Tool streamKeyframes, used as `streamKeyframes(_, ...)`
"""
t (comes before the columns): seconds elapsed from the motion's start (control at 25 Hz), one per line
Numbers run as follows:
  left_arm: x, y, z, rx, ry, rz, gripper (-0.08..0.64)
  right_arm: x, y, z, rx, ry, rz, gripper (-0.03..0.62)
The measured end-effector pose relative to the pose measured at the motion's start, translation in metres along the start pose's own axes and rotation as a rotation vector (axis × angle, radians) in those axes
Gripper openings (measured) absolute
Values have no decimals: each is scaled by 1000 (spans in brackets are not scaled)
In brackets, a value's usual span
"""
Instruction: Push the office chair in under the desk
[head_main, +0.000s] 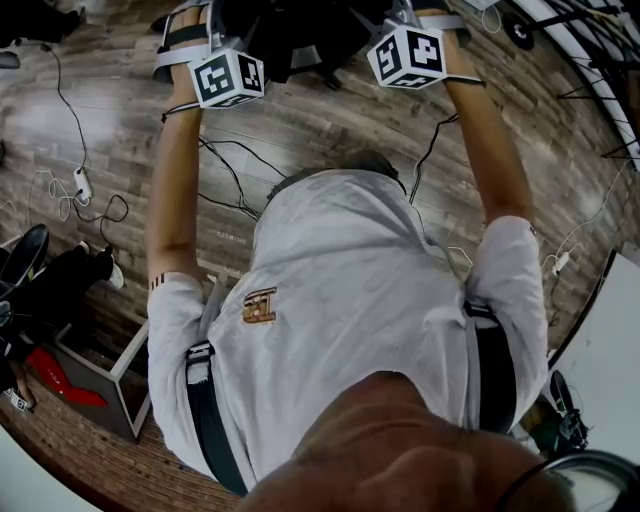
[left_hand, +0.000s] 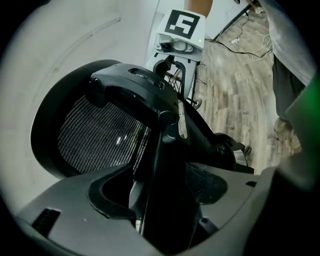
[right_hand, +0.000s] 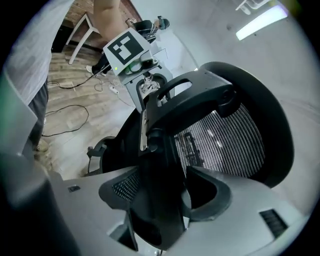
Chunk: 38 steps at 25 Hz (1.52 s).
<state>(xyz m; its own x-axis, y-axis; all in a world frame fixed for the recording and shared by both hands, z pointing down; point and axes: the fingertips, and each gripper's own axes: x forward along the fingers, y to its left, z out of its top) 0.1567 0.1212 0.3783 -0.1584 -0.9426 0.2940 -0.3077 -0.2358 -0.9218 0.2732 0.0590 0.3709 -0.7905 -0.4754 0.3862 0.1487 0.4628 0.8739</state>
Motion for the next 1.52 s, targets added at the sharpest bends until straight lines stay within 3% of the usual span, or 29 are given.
streamKeyframes(0.28, 7, 2, -4, 15, 22, 13, 325, 21, -4, -13, -113, 100, -47, 256)
streamKeyframes(0.56, 15, 4, -7, 44, 11, 30, 325, 36, -5, -17, -179, 113, -100, 256)
streamKeyframes(1.0, 34, 14, -21, 34, 24, 19, 325, 57, -15, -17, -166, 108, -113, 256)
streamKeyframes(1.52, 100, 37, -51, 18, 4, -9, 340, 119, -44, -35, -144, 109, -130, 256)
